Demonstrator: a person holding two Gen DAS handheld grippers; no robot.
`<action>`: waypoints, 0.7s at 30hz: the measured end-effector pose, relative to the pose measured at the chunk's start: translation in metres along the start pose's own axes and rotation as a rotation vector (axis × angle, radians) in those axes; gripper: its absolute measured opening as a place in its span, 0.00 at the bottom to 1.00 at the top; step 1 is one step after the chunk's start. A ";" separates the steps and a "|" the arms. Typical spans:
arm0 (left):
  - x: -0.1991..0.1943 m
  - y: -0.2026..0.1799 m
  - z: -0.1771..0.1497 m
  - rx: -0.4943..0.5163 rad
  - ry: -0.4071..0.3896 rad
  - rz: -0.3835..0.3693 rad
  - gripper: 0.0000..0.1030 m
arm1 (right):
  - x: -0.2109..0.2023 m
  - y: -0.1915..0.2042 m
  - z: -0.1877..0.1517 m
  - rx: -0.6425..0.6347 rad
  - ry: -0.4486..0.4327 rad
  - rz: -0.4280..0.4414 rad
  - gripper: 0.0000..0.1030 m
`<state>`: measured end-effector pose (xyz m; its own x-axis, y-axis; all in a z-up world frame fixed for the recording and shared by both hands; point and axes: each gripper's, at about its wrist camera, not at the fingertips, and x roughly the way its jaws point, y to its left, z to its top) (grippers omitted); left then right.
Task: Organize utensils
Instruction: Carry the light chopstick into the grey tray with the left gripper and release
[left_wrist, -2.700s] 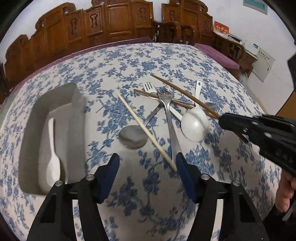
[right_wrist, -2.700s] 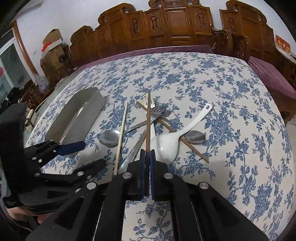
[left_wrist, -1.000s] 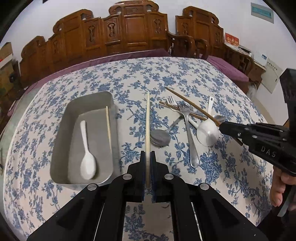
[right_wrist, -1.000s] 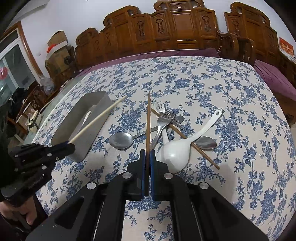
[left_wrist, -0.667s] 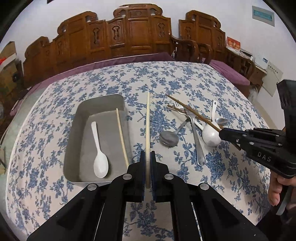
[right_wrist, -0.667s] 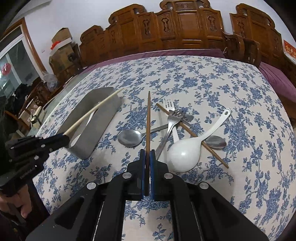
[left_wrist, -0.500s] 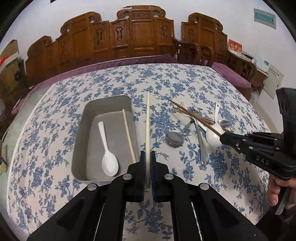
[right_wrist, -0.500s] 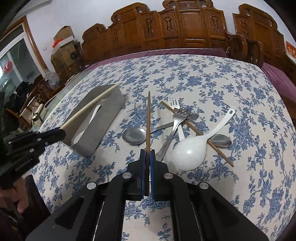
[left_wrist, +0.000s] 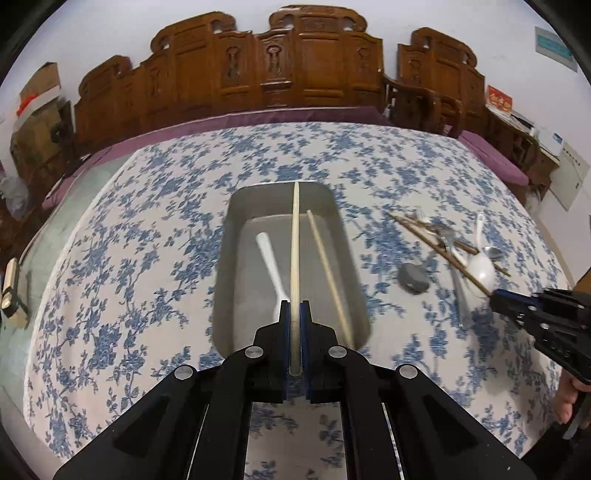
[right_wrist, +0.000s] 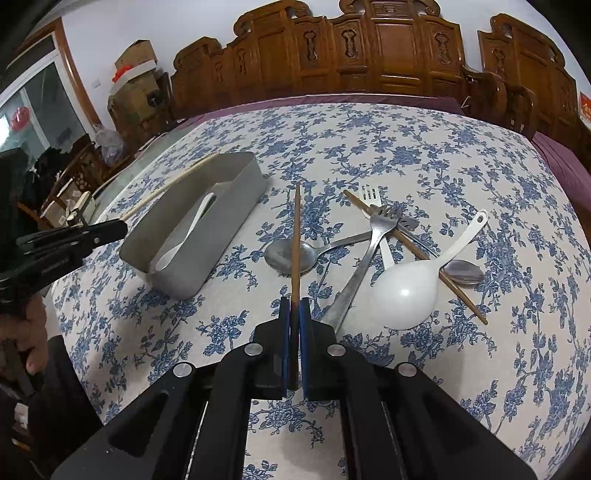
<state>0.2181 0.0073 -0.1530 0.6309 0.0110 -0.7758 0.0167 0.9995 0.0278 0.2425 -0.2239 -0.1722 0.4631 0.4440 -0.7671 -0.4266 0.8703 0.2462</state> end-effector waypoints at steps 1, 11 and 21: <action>0.003 0.004 0.000 -0.004 0.006 0.004 0.04 | -0.001 0.001 0.000 0.002 -0.003 0.005 0.06; 0.025 0.019 0.005 -0.018 0.037 0.002 0.04 | -0.009 0.027 0.016 -0.022 -0.015 -0.006 0.06; 0.041 0.026 0.007 -0.055 0.027 -0.045 0.04 | 0.004 0.058 0.032 -0.057 -0.002 0.007 0.06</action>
<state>0.2499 0.0336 -0.1795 0.6096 -0.0337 -0.7920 0.0010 0.9991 -0.0418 0.2443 -0.1647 -0.1422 0.4615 0.4507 -0.7641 -0.4733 0.8536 0.2176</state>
